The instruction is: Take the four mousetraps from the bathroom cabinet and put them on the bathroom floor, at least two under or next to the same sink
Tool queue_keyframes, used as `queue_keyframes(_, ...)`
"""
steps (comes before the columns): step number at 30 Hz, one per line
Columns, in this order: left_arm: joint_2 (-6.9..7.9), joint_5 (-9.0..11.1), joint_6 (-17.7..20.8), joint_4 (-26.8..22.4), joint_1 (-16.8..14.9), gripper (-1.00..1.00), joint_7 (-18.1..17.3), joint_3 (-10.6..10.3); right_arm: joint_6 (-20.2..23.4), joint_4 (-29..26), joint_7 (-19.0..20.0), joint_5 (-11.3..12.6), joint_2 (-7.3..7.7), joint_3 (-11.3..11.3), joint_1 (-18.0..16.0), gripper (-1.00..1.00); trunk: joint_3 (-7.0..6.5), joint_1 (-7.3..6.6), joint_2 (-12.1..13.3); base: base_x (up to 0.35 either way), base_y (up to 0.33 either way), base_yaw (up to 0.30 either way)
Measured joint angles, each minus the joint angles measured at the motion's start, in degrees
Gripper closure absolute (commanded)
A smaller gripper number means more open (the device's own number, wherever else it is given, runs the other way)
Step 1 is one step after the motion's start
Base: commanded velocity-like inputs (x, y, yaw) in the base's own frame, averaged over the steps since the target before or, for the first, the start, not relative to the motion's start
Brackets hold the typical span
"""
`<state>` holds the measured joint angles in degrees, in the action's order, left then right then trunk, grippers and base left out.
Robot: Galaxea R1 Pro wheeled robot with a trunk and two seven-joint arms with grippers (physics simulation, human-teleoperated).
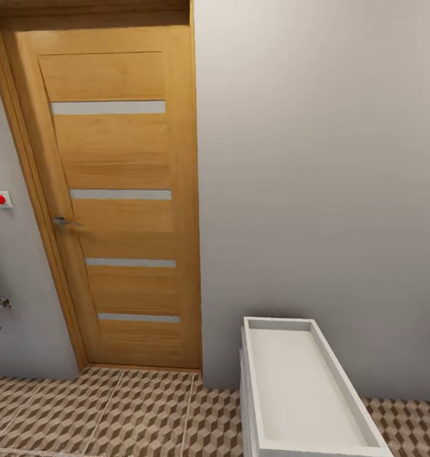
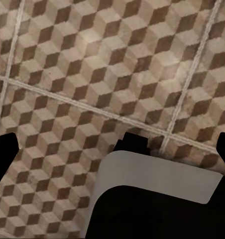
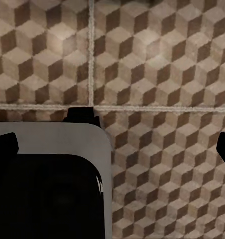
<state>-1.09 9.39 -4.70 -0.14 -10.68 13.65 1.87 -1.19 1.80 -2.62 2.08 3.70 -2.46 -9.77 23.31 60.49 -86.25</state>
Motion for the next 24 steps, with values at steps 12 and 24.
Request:
queue_keyframes(12, 2.24, 0.07, 0.04, 0.00, 0.00, -1.00, -5.64, -0.01, 0.00, 0.00, 0.00, 0.00, 0.00, 0.00, 0.00, -1.00, 0.00, 0.00, 0.00, 0.000, 0.000, 0.278)
queue_keyframes(24, 2.51, 0.08, -0.09, 0.00, 0.00, -1.00, -7.36, -0.01, 0.00, 0.00, 0.00, 0.00, -0.01, 0.00, 0.00, -1.00, 0.00, 0.00, 0.00, 0.000, 0.000, 0.278)
